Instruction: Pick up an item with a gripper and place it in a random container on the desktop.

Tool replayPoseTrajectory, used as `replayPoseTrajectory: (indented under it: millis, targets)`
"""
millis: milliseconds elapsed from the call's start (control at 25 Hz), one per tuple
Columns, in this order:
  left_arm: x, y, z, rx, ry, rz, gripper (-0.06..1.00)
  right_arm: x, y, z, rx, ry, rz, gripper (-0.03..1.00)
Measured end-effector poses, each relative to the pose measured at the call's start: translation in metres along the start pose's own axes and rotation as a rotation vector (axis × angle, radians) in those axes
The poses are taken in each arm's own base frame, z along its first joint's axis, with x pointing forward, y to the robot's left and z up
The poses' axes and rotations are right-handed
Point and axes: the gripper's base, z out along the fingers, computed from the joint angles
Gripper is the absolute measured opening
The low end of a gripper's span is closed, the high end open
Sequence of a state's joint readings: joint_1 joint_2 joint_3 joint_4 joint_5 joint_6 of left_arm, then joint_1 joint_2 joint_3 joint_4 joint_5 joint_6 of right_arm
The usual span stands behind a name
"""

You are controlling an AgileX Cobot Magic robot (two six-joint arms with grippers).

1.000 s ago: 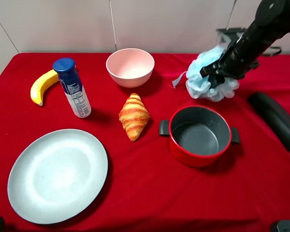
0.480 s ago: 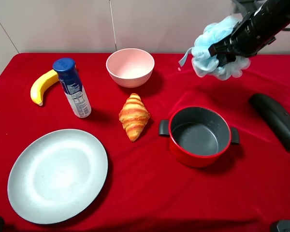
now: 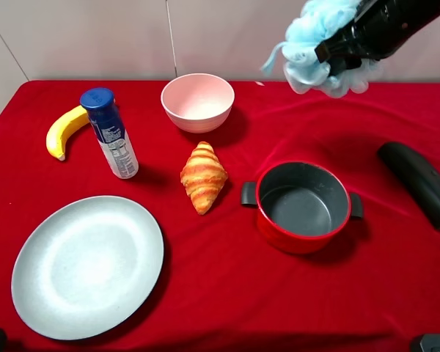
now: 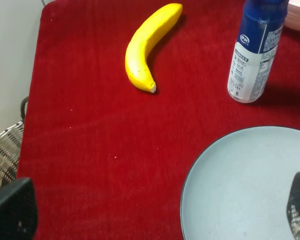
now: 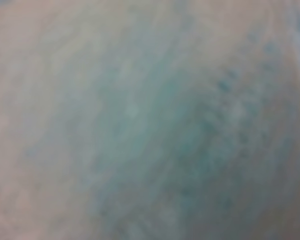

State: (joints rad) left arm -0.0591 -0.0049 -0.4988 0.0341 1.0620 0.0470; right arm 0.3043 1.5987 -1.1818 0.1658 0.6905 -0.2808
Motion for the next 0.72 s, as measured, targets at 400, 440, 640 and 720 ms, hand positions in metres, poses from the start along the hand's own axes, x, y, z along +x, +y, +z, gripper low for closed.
replayPoseTrajectory:
  millis: [400,440,640,720]
  targets:
    - [0.0,0.0,0.0,0.0,0.0,0.0,0.99,0.003,0.077,-0.023,-0.131,0.023,-0.205,0.27]
    - [0.0,0.0,0.0,0.0,0.0,0.0,0.99,0.004,0.085,-0.025,-0.144,0.024,-0.226,0.27]
    - [0.0,0.0,0.0,0.0,0.0,0.0,0.99,0.01,0.122,-0.034,-0.208,0.027,-0.334,0.26]
    - [0.0,0.0,0.0,0.0,0.0,0.0,0.99,0.014,0.139,-0.037,-0.238,0.033,-0.382,0.26]
